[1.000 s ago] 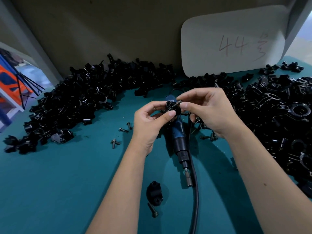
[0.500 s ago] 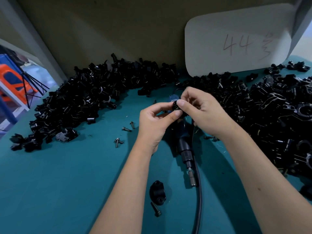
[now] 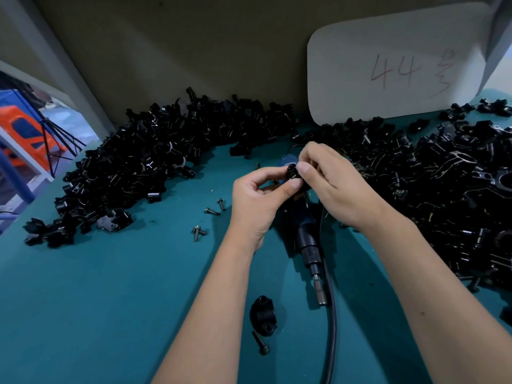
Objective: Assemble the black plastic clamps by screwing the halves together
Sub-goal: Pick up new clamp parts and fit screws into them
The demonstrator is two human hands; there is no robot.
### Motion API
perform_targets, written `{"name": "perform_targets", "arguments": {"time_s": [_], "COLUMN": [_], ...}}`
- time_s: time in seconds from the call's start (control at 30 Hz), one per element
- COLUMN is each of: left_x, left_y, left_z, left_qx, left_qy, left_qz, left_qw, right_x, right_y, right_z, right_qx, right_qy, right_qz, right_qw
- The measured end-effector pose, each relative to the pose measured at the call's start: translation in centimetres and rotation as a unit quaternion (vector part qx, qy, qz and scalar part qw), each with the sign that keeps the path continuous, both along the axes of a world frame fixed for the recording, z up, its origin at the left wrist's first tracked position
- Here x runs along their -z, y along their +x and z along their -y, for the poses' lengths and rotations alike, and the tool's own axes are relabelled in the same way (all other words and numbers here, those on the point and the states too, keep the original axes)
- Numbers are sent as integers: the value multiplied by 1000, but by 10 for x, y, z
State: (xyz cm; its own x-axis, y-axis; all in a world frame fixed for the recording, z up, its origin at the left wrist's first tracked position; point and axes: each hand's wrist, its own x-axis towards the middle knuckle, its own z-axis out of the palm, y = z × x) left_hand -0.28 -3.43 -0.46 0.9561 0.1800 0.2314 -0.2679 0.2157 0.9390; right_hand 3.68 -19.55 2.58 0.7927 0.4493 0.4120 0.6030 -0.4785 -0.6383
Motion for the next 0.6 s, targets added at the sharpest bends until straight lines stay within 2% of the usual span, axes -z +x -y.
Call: {"name": "perform_targets", "arguments": {"time_s": [0.13,0.23,0.33,0.43,0.6], "left_x": [0,-1,-3,-5,-6], "left_y": [-1,-1,-2,-2,-4], "left_z": [1,3,-2,-8,-33], "left_qx": [-4,-8,-11,-17,-44], "left_qy": [18,33,19,44,119], "left_qz": [4,5,2,4,4], "left_qw": [1000,999,1000,999,992], "right_x": [2,2,0,-2,-4], "right_y": [0,-2,-1,-1,-10], "right_z": [-6,-9,-9,-15,-44], "right_qx": [42,75,53,44,155], "right_qy": [32,38,28,10,-11], "right_qz": [57,58,50,59,27], "right_qw": [997,995,997,997,987]}}
